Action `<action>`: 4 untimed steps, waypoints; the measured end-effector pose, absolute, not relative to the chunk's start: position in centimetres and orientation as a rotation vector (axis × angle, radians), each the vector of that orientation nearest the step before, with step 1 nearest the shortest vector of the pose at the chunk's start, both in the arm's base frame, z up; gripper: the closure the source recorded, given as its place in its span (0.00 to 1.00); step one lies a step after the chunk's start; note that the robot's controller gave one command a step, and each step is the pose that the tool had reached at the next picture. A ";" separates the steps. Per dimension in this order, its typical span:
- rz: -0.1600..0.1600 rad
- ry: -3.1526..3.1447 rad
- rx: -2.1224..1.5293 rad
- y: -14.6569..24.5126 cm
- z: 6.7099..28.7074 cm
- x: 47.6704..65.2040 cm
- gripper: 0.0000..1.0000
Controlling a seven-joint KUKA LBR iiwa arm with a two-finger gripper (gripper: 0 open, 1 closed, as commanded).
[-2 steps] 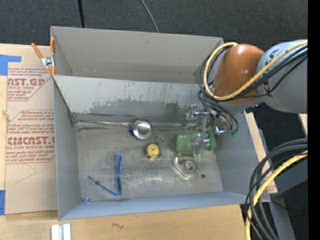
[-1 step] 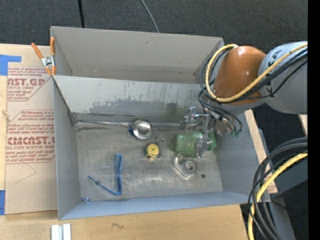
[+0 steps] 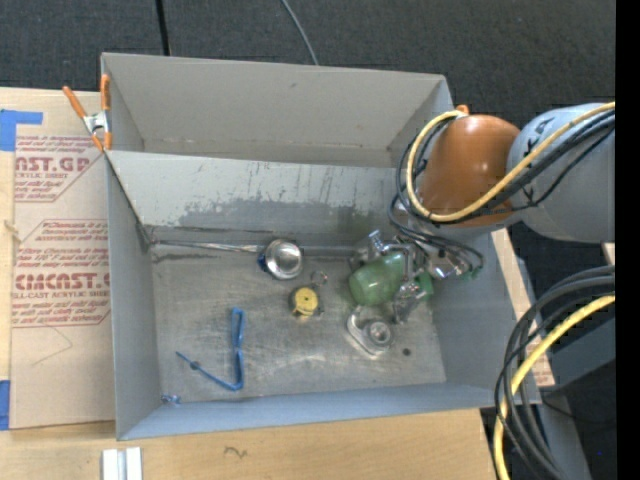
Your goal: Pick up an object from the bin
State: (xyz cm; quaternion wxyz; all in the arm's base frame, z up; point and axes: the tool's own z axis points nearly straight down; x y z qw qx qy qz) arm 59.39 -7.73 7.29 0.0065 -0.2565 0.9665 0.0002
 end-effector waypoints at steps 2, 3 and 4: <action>-0.001 2.898 -1.187 -6.4 7.4 58.1 1.00; 0.000 2.905 -1.188 -6.3 9.0 58.1 1.00; -0.001 2.905 -1.186 -6.2 11.5 58.2 1.00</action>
Offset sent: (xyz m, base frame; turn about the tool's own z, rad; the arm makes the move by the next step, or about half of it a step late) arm -0.0167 0.0110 -0.0029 -0.2600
